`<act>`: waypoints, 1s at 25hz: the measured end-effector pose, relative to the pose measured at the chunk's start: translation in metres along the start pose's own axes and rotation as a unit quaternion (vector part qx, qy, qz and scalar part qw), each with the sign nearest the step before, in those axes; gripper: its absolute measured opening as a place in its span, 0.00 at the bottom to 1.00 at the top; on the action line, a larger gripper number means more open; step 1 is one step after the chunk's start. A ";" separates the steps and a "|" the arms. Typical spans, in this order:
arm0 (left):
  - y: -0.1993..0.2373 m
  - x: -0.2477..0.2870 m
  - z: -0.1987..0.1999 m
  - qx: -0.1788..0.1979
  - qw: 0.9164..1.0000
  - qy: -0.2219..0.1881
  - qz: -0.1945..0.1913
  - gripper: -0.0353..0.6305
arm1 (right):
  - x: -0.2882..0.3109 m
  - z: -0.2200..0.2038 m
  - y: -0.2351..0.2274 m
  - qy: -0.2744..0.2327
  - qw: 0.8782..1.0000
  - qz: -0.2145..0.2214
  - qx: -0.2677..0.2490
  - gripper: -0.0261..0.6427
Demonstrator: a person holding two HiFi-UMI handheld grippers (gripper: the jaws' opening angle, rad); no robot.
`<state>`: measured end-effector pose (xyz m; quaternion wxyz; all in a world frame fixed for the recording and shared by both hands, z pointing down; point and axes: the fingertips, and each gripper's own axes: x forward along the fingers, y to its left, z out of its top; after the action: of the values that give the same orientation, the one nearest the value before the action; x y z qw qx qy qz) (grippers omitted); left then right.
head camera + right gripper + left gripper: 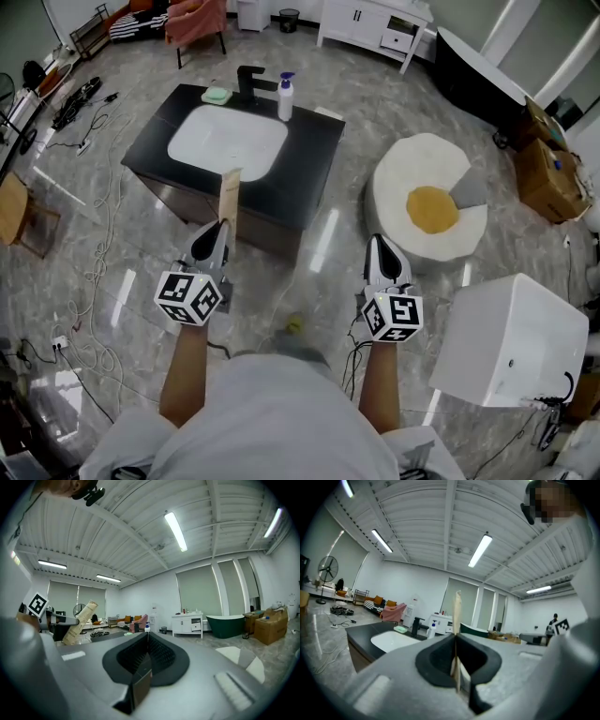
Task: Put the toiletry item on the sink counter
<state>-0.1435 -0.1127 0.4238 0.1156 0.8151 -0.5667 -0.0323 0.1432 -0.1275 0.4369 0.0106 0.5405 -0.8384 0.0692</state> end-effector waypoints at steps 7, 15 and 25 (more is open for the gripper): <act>0.001 0.060 0.015 0.012 1.000 -0.003 0.014 0.05 | 0.051 0.002 -0.040 0.001 1.000 0.015 0.017 0.04; -0.003 0.098 0.027 0.019 1.000 -0.004 0.017 0.05 | 0.087 0.010 -0.064 -0.002 0.999 0.026 0.025 0.04; 0.003 0.139 0.020 0.011 1.000 0.006 0.004 0.05 | 0.120 0.012 -0.079 -0.004 0.999 0.022 0.022 0.04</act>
<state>-0.0999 -0.2463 0.4162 0.1107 0.8140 -0.5699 -0.0206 0.1653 -0.2696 0.4441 -0.0061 0.5222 -0.8484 0.0863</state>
